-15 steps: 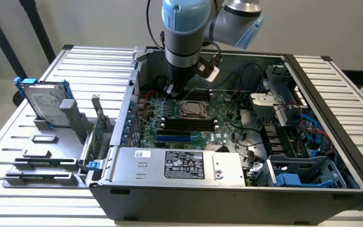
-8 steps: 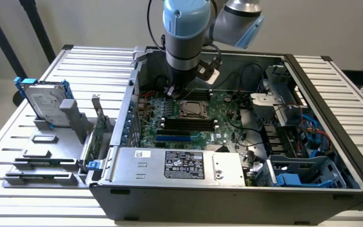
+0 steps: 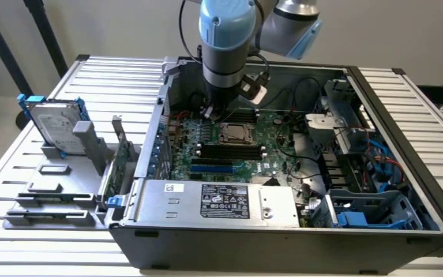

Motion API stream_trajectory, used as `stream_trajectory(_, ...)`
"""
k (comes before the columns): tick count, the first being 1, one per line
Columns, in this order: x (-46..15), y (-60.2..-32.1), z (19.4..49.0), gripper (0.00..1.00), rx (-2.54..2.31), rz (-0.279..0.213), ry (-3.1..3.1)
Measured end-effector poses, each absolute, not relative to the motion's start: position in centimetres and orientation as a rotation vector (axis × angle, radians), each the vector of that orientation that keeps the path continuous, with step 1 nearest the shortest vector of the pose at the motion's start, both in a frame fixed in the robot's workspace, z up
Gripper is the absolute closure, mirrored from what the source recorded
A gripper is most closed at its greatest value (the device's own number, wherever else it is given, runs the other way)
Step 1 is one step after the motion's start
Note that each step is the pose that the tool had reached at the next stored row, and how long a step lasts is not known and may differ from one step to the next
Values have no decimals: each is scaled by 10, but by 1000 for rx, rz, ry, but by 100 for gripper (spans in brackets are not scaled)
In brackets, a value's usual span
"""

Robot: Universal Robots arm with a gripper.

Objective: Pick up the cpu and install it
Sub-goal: 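Install the first cpu locking lever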

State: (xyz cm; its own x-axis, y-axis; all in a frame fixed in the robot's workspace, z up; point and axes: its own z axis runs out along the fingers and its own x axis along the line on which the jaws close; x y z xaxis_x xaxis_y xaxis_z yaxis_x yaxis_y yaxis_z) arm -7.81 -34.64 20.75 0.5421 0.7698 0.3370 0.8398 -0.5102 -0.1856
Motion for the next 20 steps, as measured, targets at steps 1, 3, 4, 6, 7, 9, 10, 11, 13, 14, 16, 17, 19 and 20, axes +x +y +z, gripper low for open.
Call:
stream_trajectory(1,-78,-346,207,89,-2458,-302,-1329)
stream_trajectory(3,-78,-345,206,89,-2461,-302,-1330)
stream_trajectory(4,-78,-344,206,89,-2462,-301,-1331)
stream_trajectory(6,-77,-344,205,89,-2466,-300,-1333)
stream_trajectory(7,-77,-344,205,89,-2468,-299,-1333)
stream_trajectory(9,-76,-344,205,89,-2471,-297,-1334)
stream_trajectory(10,-76,-344,205,89,-2473,-296,-1334)
stream_trajectory(11,-76,-344,204,89,-2474,-296,-1334)
stream_trajectory(13,-75,-344,204,89,-2477,-295,-1334)
stream_trajectory(14,-75,-344,204,89,-2478,-294,-1334)
stream_trajectory(16,-74,-344,204,89,-2479,-293,-1333)
stream_trajectory(17,-74,-344,203,89,-2480,-294,-1333)
stream_trajectory(19,-74,-343,203,89,-2482,-294,-1330)
stream_trajectory(20,-73,-343,203,89,-2483,-294,-1329)
